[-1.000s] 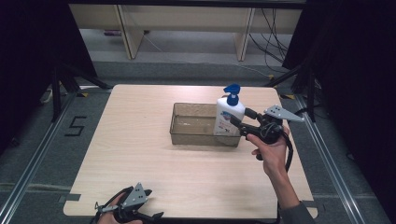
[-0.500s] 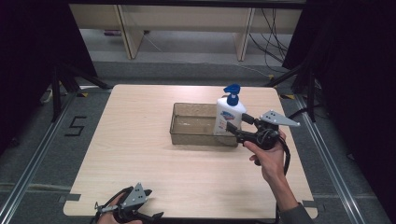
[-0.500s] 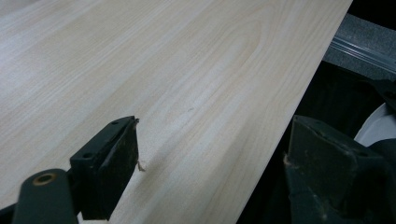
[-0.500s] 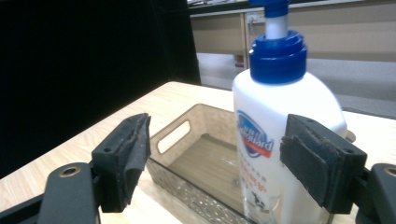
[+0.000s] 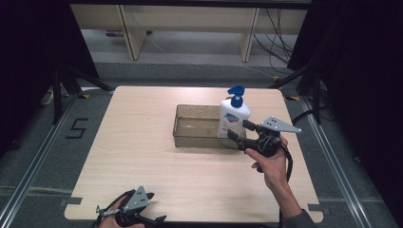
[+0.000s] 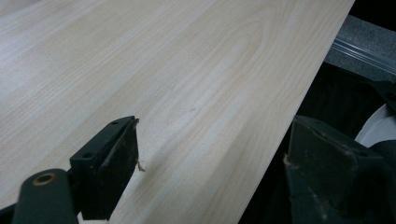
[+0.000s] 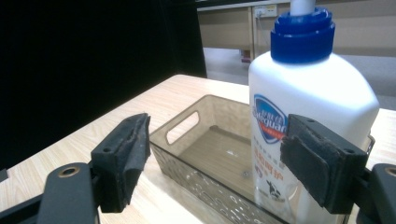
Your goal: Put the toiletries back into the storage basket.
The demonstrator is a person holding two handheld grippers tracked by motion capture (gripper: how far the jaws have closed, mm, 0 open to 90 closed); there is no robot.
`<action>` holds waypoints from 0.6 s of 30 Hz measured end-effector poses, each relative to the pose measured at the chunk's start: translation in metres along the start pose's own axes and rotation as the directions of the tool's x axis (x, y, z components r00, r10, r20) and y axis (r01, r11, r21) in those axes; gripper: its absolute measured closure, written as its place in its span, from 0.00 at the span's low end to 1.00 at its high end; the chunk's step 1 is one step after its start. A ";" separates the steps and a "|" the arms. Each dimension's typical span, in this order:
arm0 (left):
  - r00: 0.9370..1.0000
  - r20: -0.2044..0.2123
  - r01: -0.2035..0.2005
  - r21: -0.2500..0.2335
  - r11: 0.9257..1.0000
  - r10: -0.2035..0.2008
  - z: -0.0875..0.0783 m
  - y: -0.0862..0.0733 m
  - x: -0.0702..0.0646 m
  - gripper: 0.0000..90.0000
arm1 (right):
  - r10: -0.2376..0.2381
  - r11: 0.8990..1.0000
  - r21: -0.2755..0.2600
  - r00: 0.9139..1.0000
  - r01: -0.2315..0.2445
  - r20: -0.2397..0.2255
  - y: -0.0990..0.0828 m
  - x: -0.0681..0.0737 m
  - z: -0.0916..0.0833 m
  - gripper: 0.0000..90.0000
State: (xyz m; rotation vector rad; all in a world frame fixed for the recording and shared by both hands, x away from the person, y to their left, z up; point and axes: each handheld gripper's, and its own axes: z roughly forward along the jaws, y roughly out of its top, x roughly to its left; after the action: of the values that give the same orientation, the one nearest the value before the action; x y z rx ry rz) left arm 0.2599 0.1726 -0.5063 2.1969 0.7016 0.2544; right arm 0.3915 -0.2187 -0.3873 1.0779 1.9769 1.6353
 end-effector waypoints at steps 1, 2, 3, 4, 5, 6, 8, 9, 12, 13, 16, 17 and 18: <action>1.000 -0.001 -0.016 0.012 1.000 0.016 -0.001 0.000 0.001 0.18 | 0.011 1.000 0.001 1.000 -0.011 -0.008 -0.001 0.001 0.000 0.27; 1.000 -0.002 -0.016 0.011 1.000 0.016 -0.001 0.000 0.001 0.18 | 0.013 1.000 0.005 1.000 -0.013 -0.015 -0.002 0.000 0.000 0.27; 1.000 -0.002 -0.016 0.011 1.000 0.016 -0.001 0.000 0.001 0.18 | 0.018 1.000 0.009 1.000 -0.018 -0.018 -0.003 0.001 0.000 0.27; 1.000 -0.001 -0.015 0.011 1.000 0.015 -0.001 0.000 0.001 0.18 | 0.015 1.000 0.022 1.000 -0.014 -0.015 -0.004 0.002 0.000 0.27; 1.000 -0.001 -0.016 0.011 1.000 0.016 -0.001 0.000 0.001 0.18 | 0.003 1.000 0.017 1.000 -0.003 -0.010 -0.005 0.001 -0.001 0.27; 1.000 -0.001 -0.015 0.012 1.000 0.015 -0.001 0.000 0.001 0.18 | 0.015 1.000 0.009 1.000 -0.015 -0.020 -0.006 0.002 0.000 0.27; 1.000 0.001 -0.014 0.012 1.000 0.014 -0.001 0.001 0.001 0.18 | 0.003 1.000 0.012 1.000 -0.003 -0.026 -0.008 0.003 0.001 0.26; 1.000 0.004 0.005 -0.003 1.000 -0.005 0.000 0.000 0.000 0.18 | 0.028 0.999 0.027 0.999 -0.028 -0.022 -0.009 0.005 -0.001 0.26; 1.000 0.000 -0.013 0.013 1.000 0.013 -0.001 0.001 0.002 0.18 | 0.014 1.000 0.024 0.999 -0.013 -0.033 -0.013 0.003 0.000 0.26; 1.000 0.000 -0.012 0.012 1.000 0.012 -0.001 0.001 0.002 0.18 | 0.016 0.999 0.029 0.999 -0.015 -0.033 -0.014 0.004 0.001 0.26; 1.000 0.000 -0.011 0.009 1.000 0.011 -0.001 0.001 0.001 0.18 | 0.013 1.000 0.024 0.999 -0.012 -0.042 -0.017 0.004 0.001 0.26; 1.000 -0.004 -0.019 0.014 1.000 0.019 -0.002 0.002 0.002 0.18 | 0.010 1.000 0.027 0.999 -0.009 -0.049 -0.017 0.004 0.001 0.26; 1.000 -0.008 -0.019 0.010 1.000 0.019 -0.002 0.002 0.002 0.18 | 0.038 0.999 0.031 0.998 -0.037 -0.057 -0.018 0.006 0.001 0.26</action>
State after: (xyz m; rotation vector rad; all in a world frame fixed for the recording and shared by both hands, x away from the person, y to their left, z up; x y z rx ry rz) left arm 0.2615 0.1738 -0.5040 2.2142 0.6881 0.2701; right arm 0.3821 -0.2143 -0.4034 1.0972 2.0354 1.6783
